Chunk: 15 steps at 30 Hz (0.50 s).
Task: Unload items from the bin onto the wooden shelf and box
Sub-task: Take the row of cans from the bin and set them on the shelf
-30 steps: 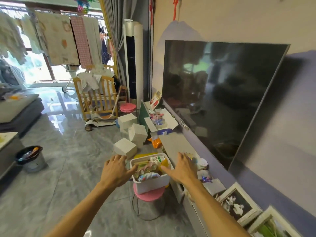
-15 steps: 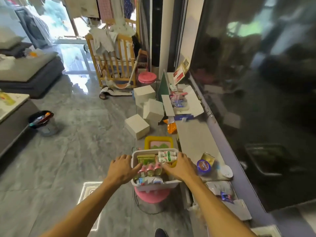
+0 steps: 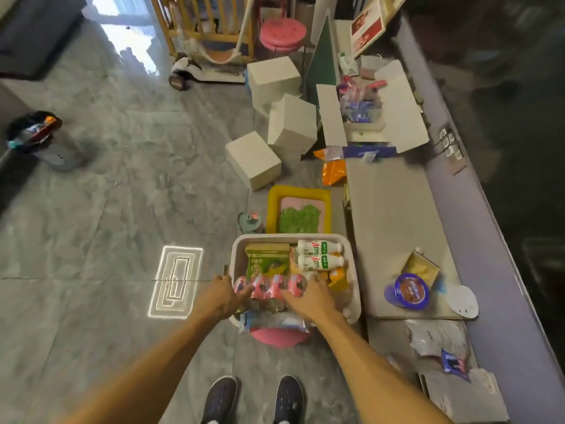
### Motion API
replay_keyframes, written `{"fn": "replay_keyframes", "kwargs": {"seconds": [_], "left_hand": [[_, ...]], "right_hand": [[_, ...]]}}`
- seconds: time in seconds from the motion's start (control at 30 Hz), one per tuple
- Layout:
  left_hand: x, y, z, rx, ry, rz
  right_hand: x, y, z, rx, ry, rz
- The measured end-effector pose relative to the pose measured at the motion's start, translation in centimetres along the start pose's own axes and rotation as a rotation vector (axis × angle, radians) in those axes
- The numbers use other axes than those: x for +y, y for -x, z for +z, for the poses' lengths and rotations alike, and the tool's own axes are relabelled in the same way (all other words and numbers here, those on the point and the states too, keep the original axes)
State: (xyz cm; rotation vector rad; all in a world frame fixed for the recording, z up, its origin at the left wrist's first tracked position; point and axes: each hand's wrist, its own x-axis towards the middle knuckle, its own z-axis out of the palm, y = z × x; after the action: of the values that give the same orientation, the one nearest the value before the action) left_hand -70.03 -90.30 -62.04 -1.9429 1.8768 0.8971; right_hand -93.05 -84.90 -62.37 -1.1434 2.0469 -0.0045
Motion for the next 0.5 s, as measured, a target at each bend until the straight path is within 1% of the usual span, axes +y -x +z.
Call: {"fn": "replay_keyframes", "kwargs": {"seconds": [0.17,0.23,0.3,0.37,0.5], "left_hand": [[0.3,-3.4,4.7,-0.129,0.134,-0.021],[0.2,-4.2,5.6,-0.175,0.253,-0.044],[0.3,-4.7,5.4,-0.192,0.405,-0.130],[-0.2,-5.6,5.4,-0.228,0.476,-0.188],[-0.4,-5.4,4.8,-0.267,0.598,-0.230]], "right_hand": [[2.3,-6.7,6.3,0.060,-0.070,0.094],[2.7,-7.9,7.6,0.052,-0.103,0.121],[2.8,-8.3,8.0,0.039,-0.158,0.158],[2.9,-8.3,7.9,0.036,-0.226,0.183],[0.8,-5.0,4.5,0.095,-0.314,0.131]]}}
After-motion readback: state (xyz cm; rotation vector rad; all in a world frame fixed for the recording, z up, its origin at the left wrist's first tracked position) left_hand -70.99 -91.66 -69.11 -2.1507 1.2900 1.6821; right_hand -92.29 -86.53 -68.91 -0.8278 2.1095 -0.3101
